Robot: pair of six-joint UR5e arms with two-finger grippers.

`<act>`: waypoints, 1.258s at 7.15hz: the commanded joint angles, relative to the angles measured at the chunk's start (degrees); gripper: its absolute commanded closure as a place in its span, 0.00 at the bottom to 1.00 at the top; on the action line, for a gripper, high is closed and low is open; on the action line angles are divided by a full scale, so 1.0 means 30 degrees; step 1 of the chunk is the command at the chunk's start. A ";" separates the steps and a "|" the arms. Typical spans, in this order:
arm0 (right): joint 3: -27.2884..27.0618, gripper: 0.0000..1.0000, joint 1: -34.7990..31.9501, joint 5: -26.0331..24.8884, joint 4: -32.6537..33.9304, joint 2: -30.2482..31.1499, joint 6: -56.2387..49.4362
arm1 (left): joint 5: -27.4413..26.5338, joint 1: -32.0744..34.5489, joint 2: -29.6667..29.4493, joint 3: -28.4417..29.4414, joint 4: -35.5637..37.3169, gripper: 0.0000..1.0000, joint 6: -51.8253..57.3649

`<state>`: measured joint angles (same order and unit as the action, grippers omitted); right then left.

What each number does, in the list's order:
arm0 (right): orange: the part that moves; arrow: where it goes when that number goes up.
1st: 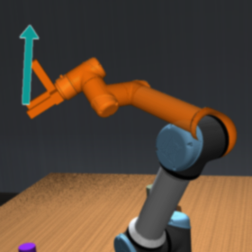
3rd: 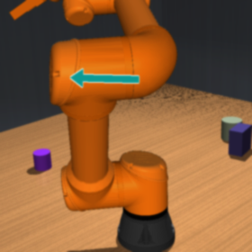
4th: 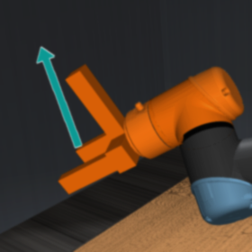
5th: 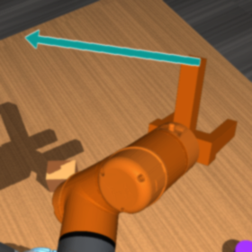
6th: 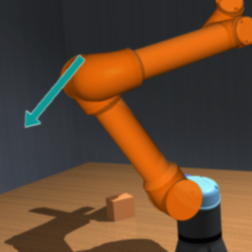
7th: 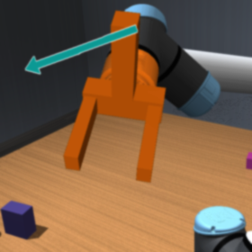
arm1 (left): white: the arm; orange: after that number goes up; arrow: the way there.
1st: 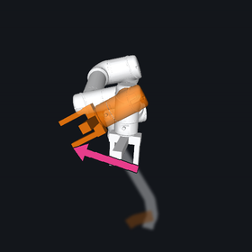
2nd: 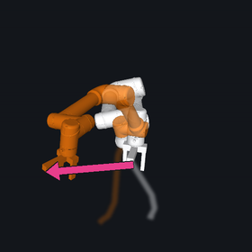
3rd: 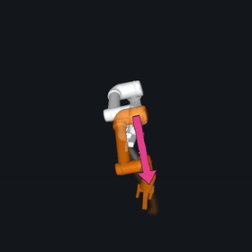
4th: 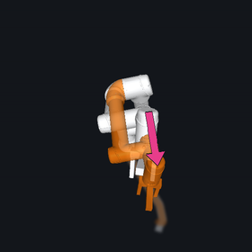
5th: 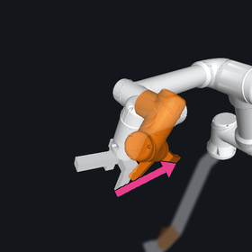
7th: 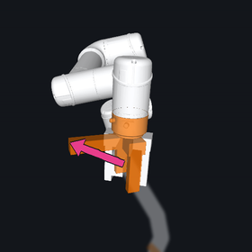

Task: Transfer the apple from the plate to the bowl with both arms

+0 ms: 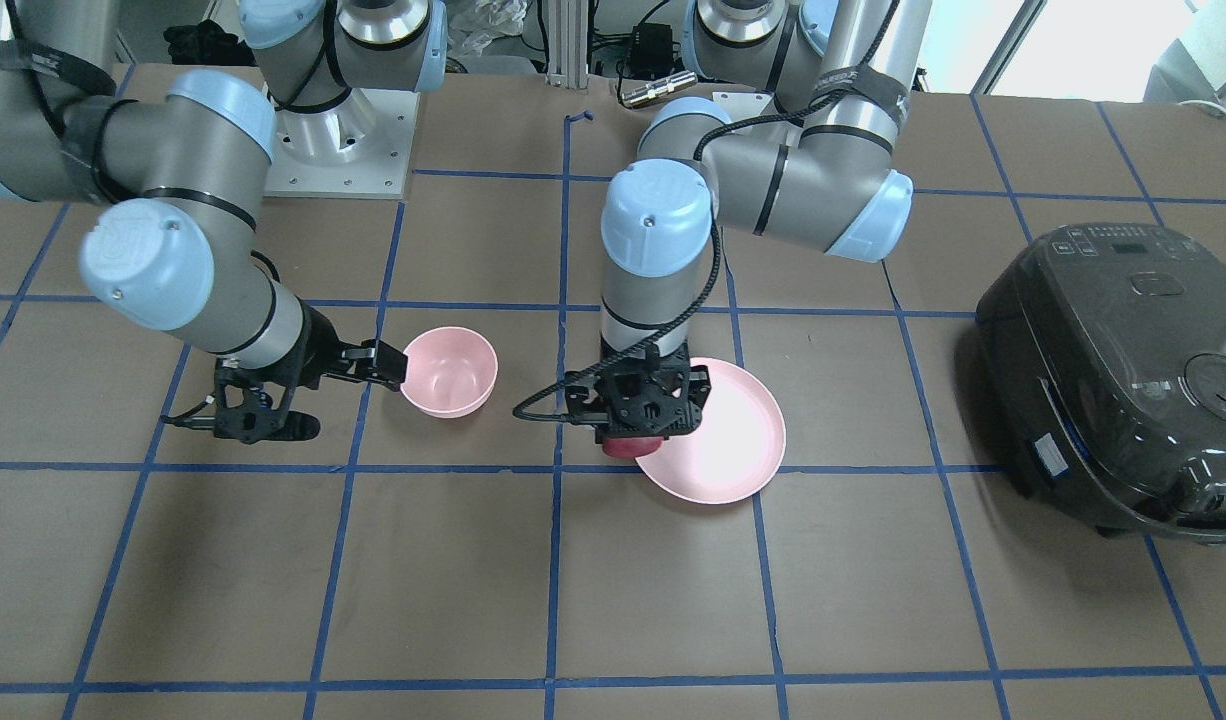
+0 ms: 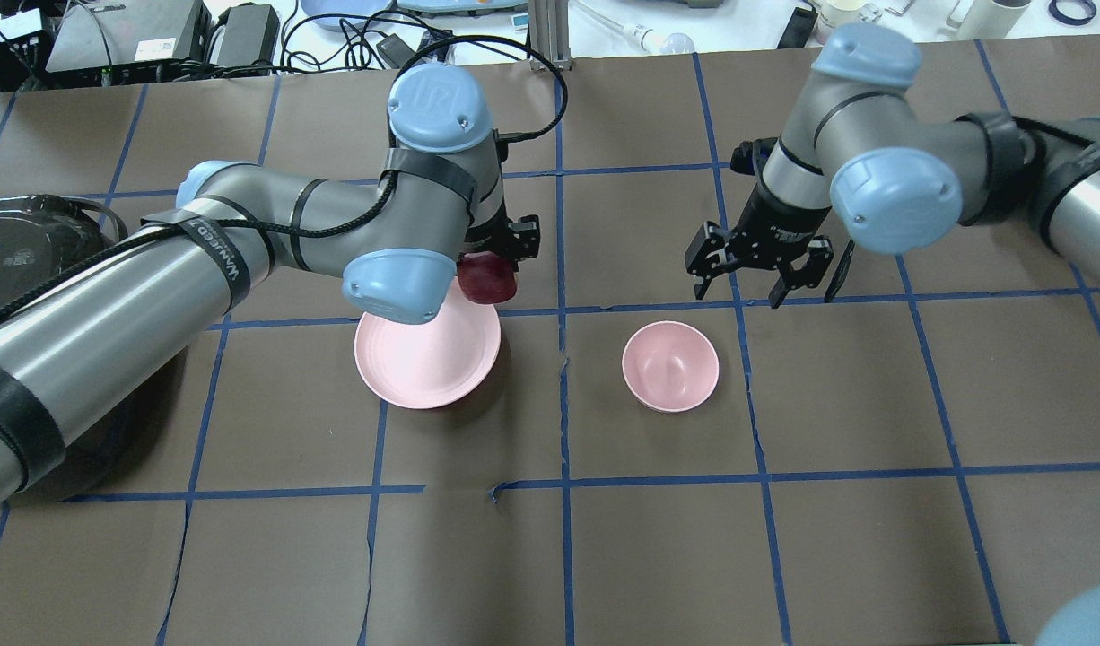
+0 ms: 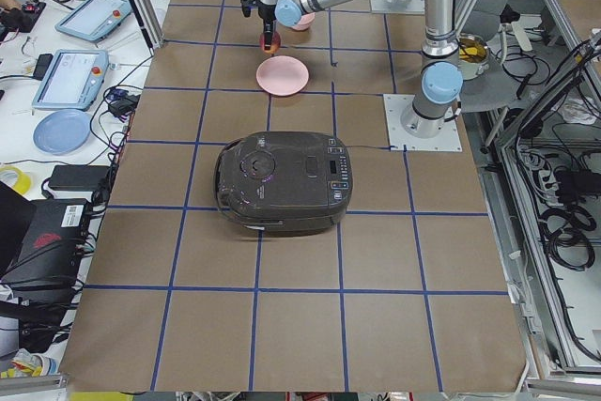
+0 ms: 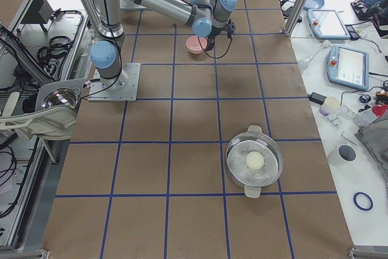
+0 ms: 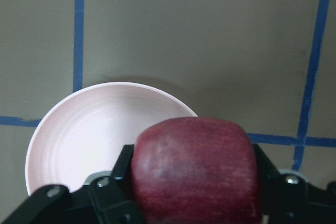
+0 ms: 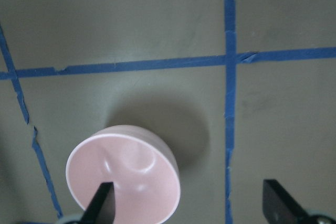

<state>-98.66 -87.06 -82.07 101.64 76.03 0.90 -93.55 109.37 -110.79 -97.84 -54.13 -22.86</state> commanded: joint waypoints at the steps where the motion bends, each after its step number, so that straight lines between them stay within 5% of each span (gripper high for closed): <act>1: 0.1916 0.00 0.1792 -0.1529 -0.0716 0.0584 -0.1721 | -0.0016 0.2787 -0.0162 0.1374 -0.0119 0.79 -0.2687; 4: 0.1833 0.00 0.5285 -0.1179 -0.0626 0.0967 -0.4139 | -0.0425 0.5867 -0.1183 0.1586 -0.0033 0.78 -0.4654; 9: 0.1451 0.00 0.5319 -0.1150 -0.0539 0.0791 -0.4139 | -0.0631 0.6579 -0.2912 0.1645 0.0959 0.78 -0.5770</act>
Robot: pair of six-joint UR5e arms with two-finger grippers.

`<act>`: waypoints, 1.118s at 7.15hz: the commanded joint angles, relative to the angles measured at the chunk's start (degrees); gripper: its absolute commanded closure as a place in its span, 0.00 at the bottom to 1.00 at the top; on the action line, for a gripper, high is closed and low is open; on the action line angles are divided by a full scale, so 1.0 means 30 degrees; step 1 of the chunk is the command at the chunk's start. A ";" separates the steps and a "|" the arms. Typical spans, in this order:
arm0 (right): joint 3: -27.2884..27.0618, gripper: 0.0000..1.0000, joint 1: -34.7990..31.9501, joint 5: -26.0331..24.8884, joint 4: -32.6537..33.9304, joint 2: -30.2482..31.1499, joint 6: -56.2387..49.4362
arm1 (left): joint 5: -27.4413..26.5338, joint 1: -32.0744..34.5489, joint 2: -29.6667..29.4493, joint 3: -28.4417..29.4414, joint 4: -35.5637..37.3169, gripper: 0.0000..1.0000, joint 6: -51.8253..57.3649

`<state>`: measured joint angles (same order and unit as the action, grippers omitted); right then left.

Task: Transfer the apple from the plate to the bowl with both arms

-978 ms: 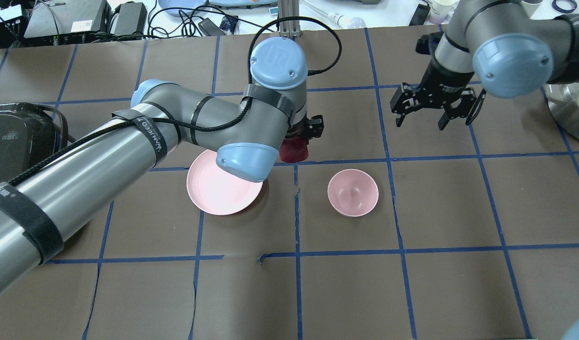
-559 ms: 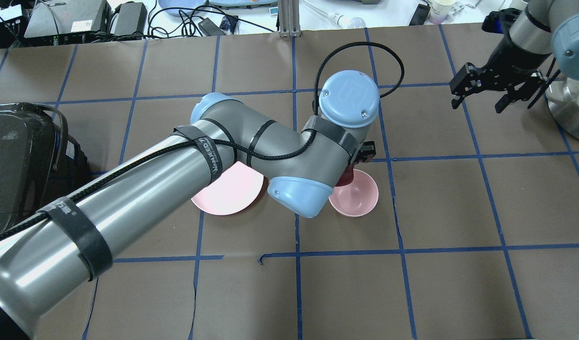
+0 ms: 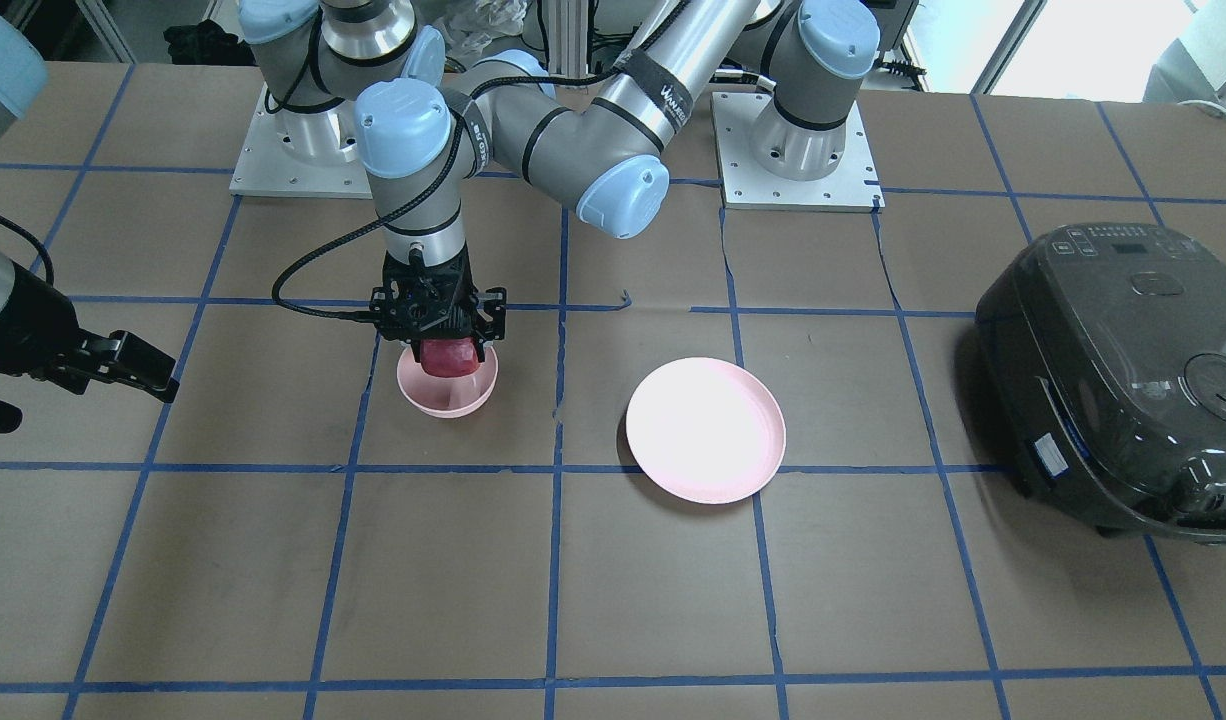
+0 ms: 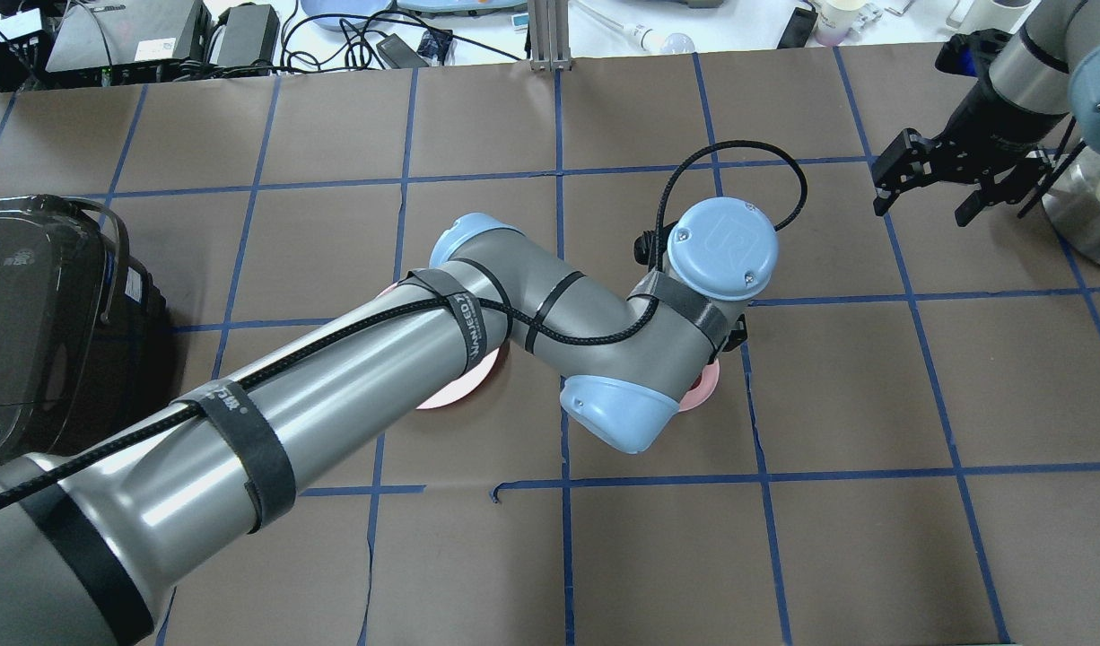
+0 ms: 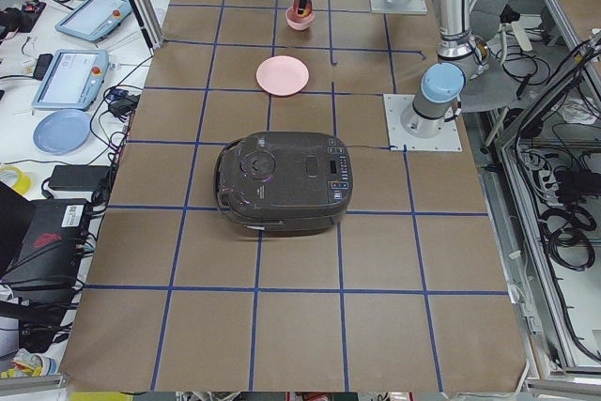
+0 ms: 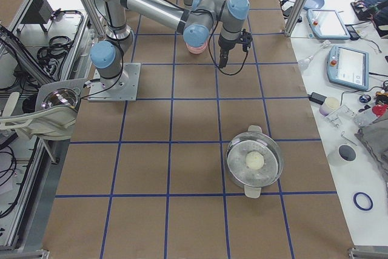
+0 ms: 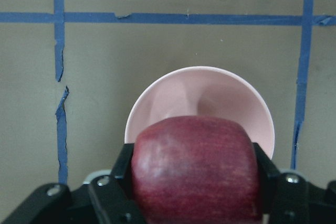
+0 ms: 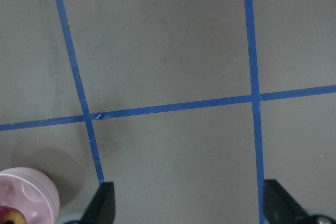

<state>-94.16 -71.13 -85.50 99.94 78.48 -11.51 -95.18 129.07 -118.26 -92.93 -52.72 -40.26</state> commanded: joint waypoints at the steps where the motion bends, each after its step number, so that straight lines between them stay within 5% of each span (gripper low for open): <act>1: -0.0078 0.00 0.0007 -0.0064 0.0115 -0.0055 0.0028 | -0.0119 0.0015 -0.0626 0.0010 0.0898 0.76 0.0001; 2: -0.0079 0.00 0.0007 -0.0036 0.0116 -0.0026 0.0057 | -0.0148 0.0015 -0.0744 0.0010 0.0931 0.59 0.0088; 3: -0.0079 0.00 0.0007 -0.0296 0.0087 -0.0026 0.0058 | -0.0120 0.0015 -0.0977 0.0010 0.0960 0.31 -0.0027; 5: -0.0049 0.00 -0.0022 -0.0299 0.0057 0.0062 0.0290 | -0.0119 0.0015 -0.0980 0.0009 0.0989 0.04 0.0059; 8: 0.0184 0.00 -0.0022 -0.0007 0.0057 0.0208 0.0439 | -0.0148 -0.0218 0.0334 0.0039 0.0873 0.00 0.0904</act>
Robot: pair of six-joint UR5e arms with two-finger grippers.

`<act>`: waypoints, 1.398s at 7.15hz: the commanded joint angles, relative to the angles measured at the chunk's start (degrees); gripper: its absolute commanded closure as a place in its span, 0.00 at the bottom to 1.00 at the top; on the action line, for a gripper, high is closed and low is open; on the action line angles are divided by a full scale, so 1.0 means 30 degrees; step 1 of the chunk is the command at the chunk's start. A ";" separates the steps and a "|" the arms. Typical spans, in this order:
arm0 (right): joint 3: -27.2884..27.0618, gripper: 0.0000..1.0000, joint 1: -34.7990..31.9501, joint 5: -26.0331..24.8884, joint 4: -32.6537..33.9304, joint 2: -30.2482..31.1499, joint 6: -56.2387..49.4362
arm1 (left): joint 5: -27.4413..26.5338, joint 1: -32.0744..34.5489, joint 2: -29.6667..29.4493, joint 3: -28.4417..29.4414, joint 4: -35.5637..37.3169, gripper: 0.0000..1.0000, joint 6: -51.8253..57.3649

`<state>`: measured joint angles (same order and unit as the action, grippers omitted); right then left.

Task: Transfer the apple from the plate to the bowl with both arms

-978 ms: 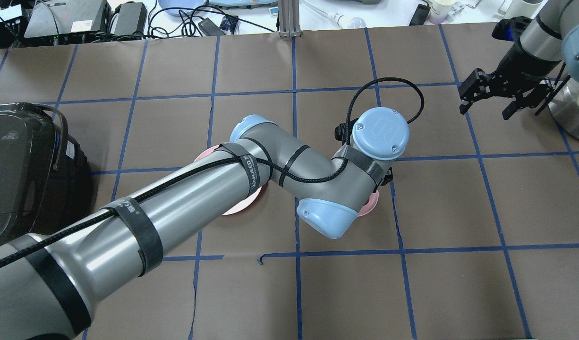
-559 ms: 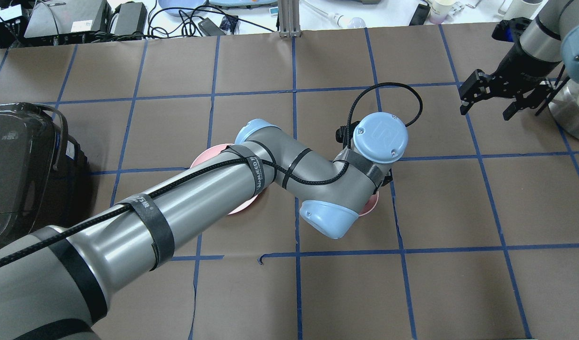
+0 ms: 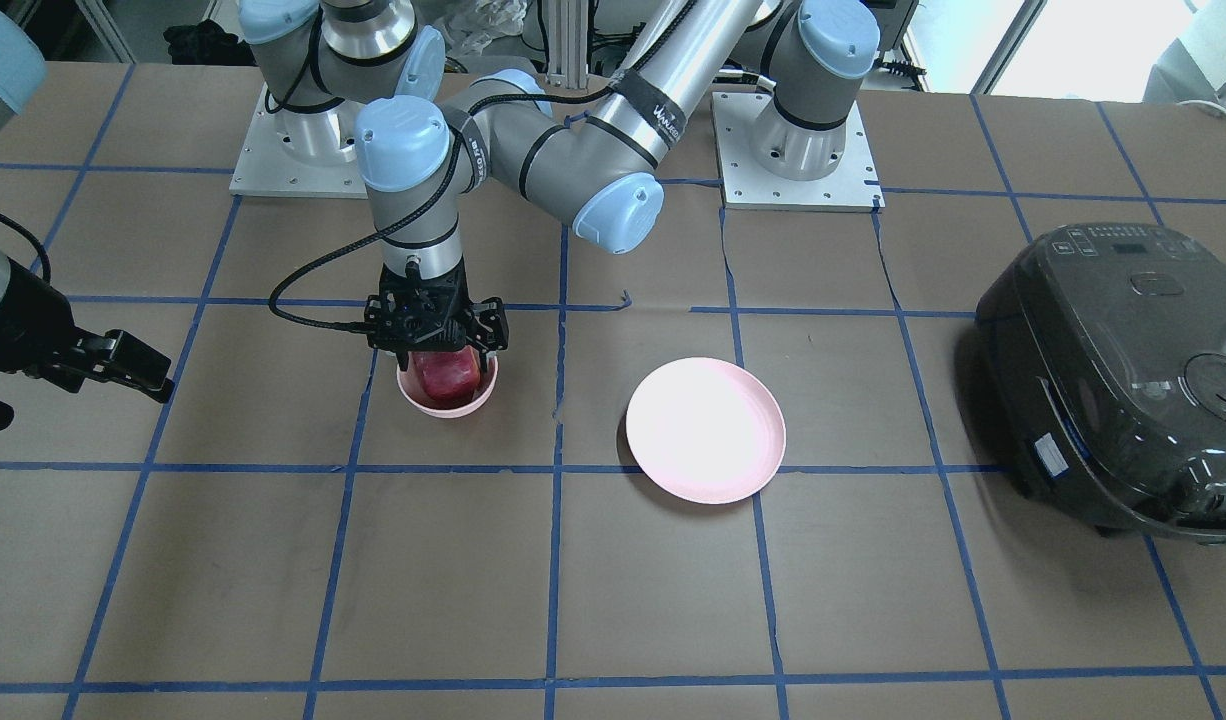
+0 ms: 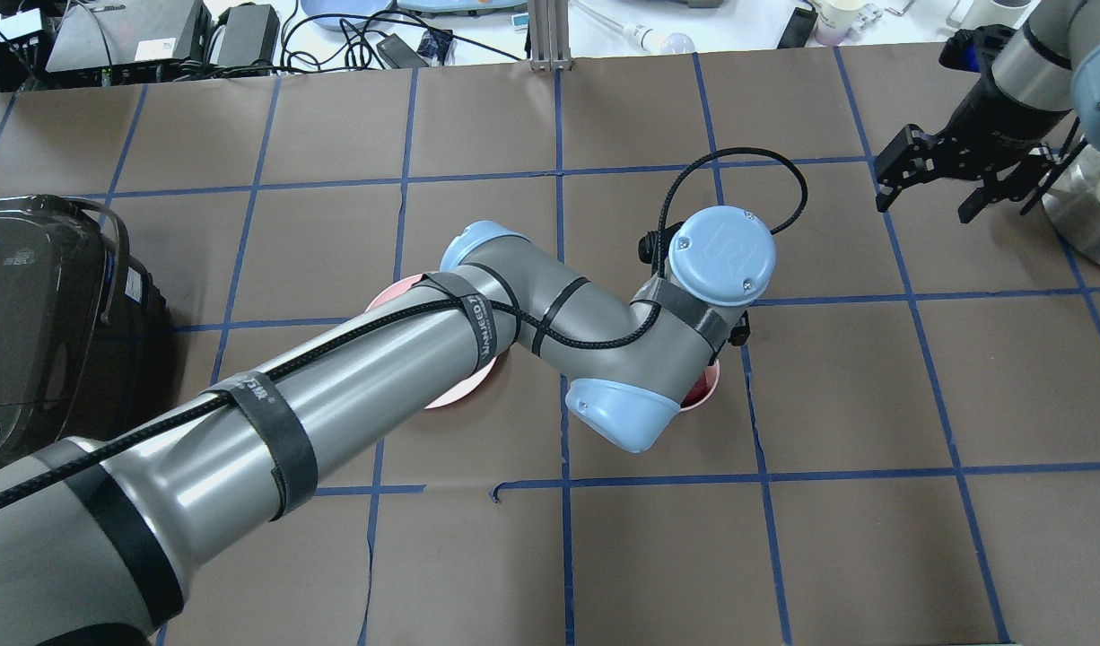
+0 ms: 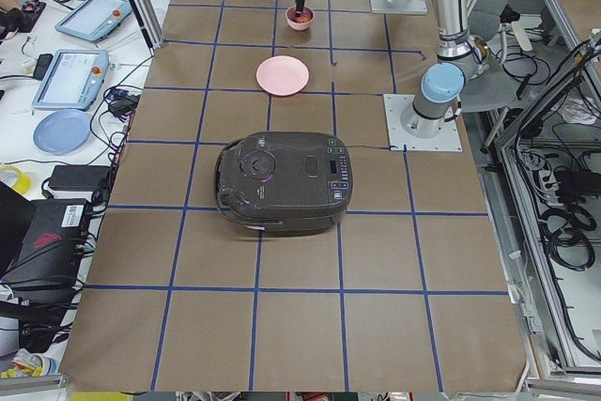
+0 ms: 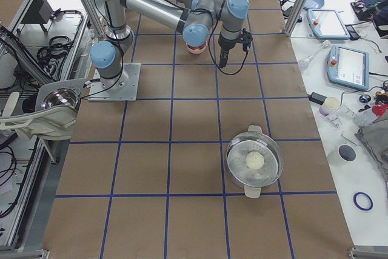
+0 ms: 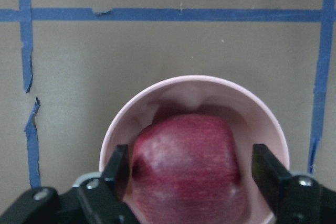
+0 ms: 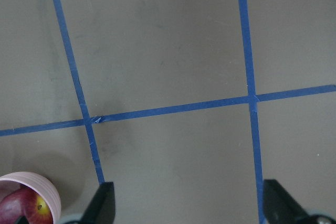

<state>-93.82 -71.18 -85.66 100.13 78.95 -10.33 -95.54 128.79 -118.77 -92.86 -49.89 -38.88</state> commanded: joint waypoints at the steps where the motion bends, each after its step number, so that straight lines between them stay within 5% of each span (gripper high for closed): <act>1: 0.0161 0.00 -0.0060 -0.0185 -0.0037 0.0080 0.0046 | -0.0058 -0.0678 0.1292 -0.0275 -0.0503 0.00 0.0567; 7: 0.0249 0.00 -0.4361 -0.1065 -0.1701 0.4584 0.4778 | 0.0997 -1.0394 0.7063 -0.0133 -0.8408 0.00 1.0599; 10: 0.0017 0.00 -0.6323 -0.1124 -0.2000 0.4681 0.5494 | 0.1553 -1.1961 0.8301 0.1561 -1.1047 0.00 1.1465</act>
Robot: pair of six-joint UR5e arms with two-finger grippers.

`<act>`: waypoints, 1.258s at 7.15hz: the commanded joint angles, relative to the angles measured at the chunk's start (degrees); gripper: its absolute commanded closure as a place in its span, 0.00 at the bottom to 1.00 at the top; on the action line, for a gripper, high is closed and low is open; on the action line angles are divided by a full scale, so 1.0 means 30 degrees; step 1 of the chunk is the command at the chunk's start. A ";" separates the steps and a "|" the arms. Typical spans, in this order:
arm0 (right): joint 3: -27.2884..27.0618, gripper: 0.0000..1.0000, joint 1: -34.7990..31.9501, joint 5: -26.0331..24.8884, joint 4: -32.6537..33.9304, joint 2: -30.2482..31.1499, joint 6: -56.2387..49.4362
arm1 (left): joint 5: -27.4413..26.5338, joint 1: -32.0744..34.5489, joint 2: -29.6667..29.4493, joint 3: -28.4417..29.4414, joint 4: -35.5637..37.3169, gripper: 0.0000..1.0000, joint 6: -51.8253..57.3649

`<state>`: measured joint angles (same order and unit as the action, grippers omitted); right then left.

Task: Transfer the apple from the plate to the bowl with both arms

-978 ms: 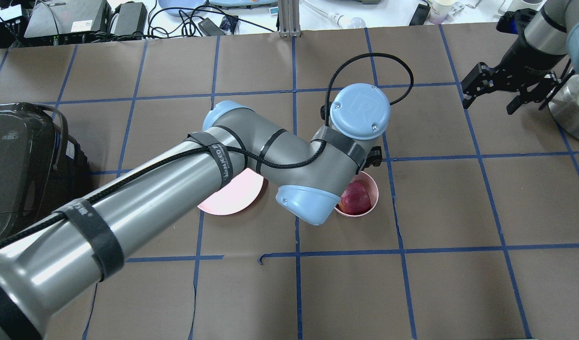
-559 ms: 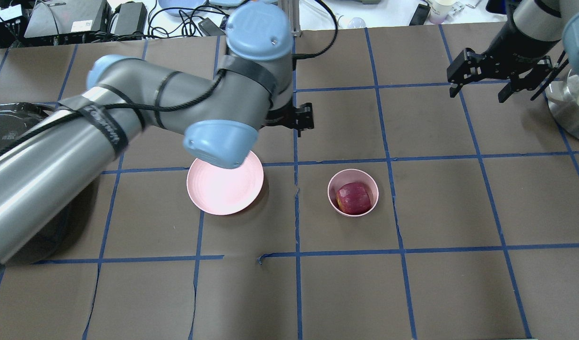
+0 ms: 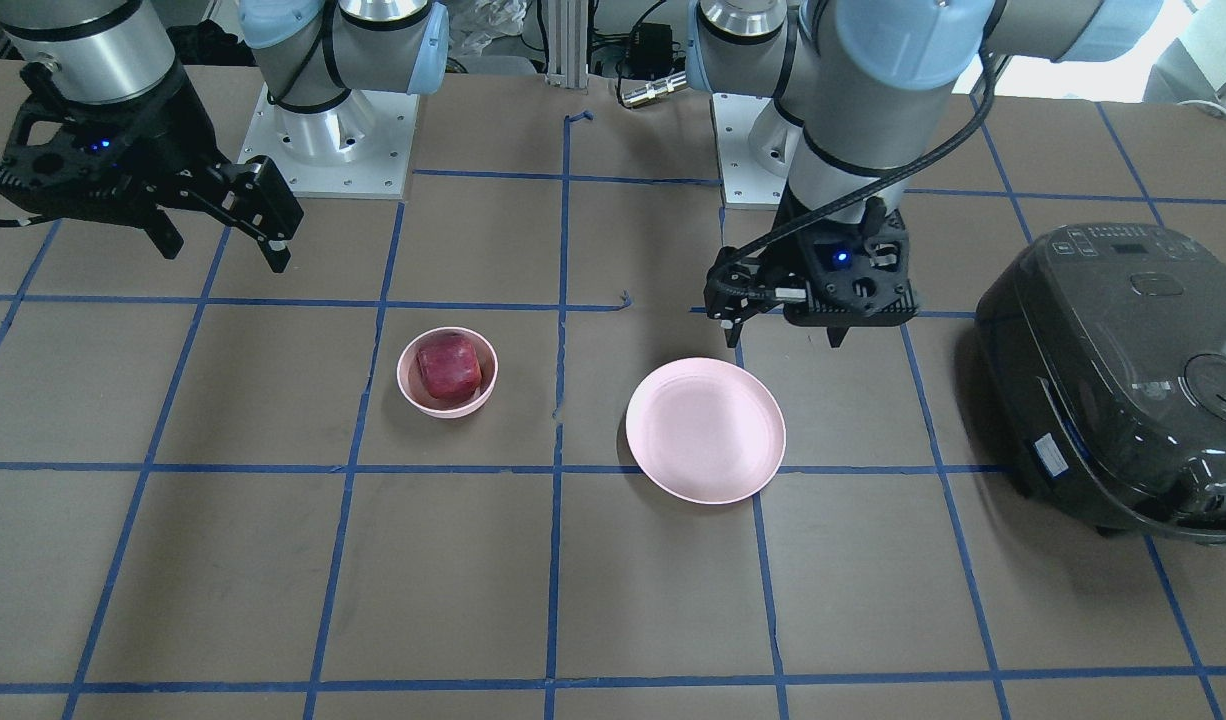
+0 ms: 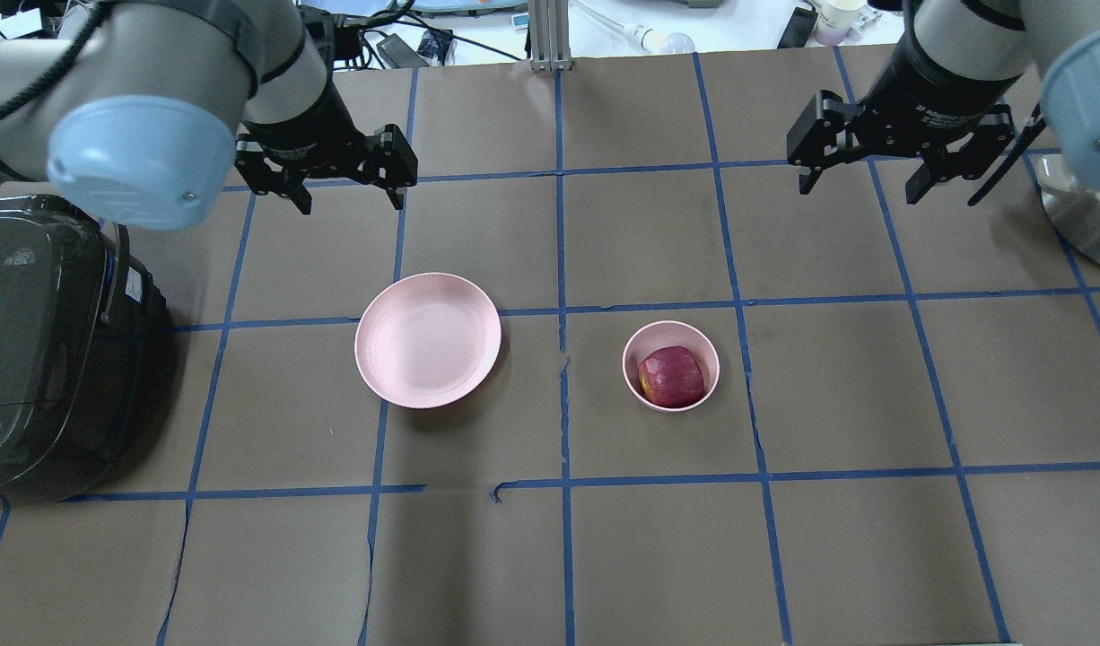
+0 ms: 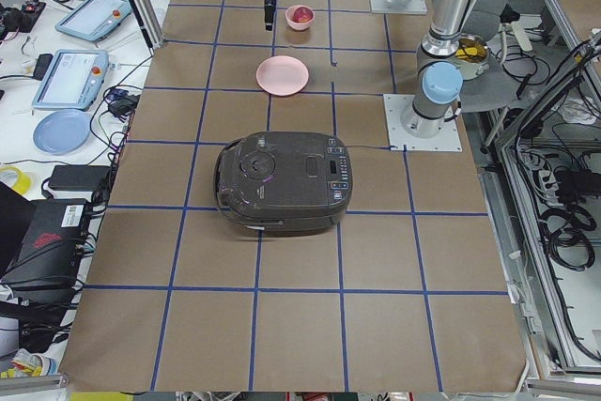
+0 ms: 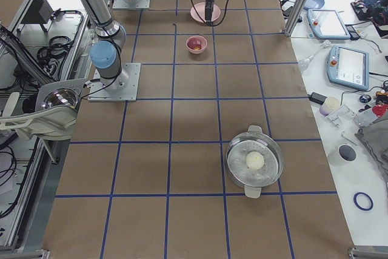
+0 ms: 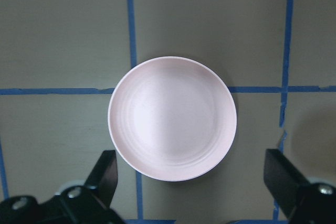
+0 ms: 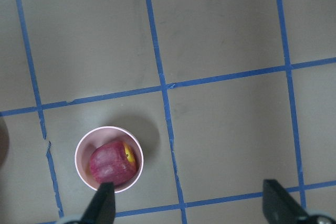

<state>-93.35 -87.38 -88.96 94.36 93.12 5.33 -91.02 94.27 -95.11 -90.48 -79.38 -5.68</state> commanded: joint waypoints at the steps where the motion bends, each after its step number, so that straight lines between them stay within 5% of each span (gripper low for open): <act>1: -0.0173 0.00 -0.1569 -0.0083 -0.0048 -0.0074 0.0565 | 0.0164 -0.0543 0.0415 0.0949 -0.1196 0.00 0.0427; 9: 0.0559 0.00 -0.1546 -0.0699 -0.0019 -0.0104 0.0480 | 0.0078 -0.0252 0.0913 0.1156 -0.2452 0.00 0.1921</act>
